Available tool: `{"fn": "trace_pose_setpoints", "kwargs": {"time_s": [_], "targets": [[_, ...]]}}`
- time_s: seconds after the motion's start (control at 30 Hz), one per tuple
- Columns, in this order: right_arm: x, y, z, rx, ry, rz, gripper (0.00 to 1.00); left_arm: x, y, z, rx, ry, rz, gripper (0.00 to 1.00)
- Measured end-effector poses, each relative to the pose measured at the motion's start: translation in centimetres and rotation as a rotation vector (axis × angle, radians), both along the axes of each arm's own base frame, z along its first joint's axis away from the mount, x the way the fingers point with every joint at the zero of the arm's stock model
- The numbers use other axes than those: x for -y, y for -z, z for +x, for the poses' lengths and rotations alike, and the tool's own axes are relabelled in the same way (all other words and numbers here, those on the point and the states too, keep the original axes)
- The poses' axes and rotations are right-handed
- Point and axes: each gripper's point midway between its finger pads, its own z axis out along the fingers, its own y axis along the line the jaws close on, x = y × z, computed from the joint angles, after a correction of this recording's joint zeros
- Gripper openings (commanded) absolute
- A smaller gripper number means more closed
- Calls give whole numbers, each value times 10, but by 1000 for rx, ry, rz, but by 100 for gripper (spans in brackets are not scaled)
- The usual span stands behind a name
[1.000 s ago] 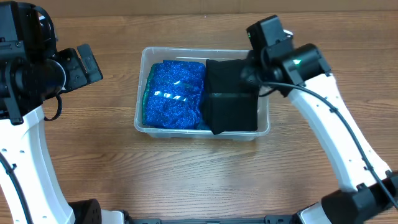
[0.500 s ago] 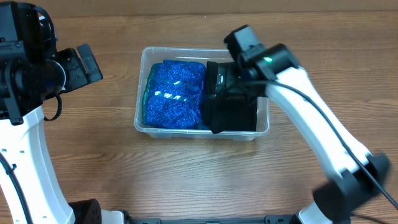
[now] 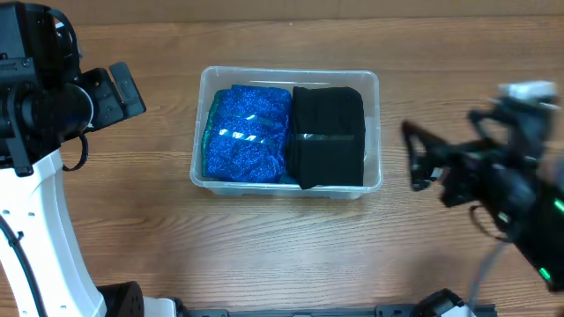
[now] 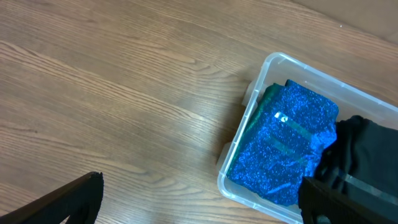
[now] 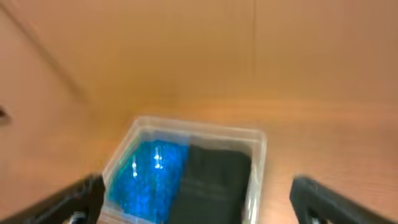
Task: Pack container
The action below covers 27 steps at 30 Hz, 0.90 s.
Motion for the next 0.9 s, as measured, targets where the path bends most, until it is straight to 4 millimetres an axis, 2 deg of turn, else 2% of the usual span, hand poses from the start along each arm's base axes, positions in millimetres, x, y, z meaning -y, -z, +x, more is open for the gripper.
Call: {"fn": "trace_pose_setpoints", "kwargs": {"time_s": [0.03,0.07,0.1,0.17,0.23,0.3,0.43,0.47,0.53,0.77,0.9], "targets": [[16,-22,-11,143,35,21,100,0,0,0,0,0,0,100],[28,-26,-17,204,72,22,100,0,0,0,0,0,0,100],[45,-17,-20,270,136,10,100,0,0,0,0,0,1,100],[66,51,-17,183,227,-50,100,0,0,0,-1,-1,2,100],[74,135,-17,30,250,-102,100,-1,0,0,-2,-2,3,100],[68,176,-18,3,214,-93,100,-1,0,0,-1,-2,2,100],[62,224,-19,49,182,-67,100,-1,0,0,-2,-2,2,100],[61,251,-15,31,181,-64,100,-1,0,0,-2,-2,3,100],[62,283,-9,20,197,-48,100,-1,0,0,-2,-2,2,100],[62,340,-1,-21,204,-42,100,-1,0,0,-2,-2,2,100],[59,341,0,-13,187,-34,100,-1,0,0,-2,-2,2,100]]}}
